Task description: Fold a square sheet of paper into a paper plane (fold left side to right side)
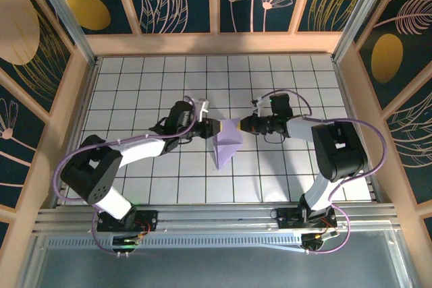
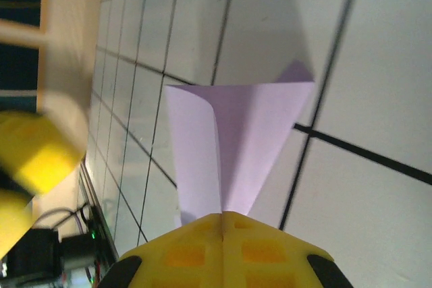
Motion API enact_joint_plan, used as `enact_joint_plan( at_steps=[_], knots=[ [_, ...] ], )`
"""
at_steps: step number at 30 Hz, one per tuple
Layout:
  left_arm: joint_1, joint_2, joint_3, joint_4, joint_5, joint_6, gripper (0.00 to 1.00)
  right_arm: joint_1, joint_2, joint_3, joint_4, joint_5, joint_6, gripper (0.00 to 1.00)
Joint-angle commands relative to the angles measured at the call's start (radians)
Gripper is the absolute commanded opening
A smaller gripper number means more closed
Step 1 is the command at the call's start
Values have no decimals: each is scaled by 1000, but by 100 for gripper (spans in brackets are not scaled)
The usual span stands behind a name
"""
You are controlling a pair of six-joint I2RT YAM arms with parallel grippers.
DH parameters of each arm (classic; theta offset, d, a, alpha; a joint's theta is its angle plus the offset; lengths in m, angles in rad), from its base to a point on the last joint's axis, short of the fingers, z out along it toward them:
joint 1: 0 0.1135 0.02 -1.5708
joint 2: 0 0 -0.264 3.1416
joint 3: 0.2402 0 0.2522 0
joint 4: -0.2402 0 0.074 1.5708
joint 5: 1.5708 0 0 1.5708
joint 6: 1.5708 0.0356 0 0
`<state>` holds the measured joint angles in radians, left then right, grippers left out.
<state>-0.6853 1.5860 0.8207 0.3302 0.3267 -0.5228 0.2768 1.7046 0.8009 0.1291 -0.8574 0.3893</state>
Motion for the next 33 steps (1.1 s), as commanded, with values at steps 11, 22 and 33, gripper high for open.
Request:
enact_joint_plan(
  at_steps=[11,22,33],
  knots=[
    [-303,107,256,-426,-434,300,41,-66,45,141,-177,38,126,0],
    [-393,283,392,-583,-627,336,50,-64,73,150,-189,46,160,0],
    [-404,360,430,-628,-728,332,46,-57,79,144,-174,47,174,0]
  ],
)
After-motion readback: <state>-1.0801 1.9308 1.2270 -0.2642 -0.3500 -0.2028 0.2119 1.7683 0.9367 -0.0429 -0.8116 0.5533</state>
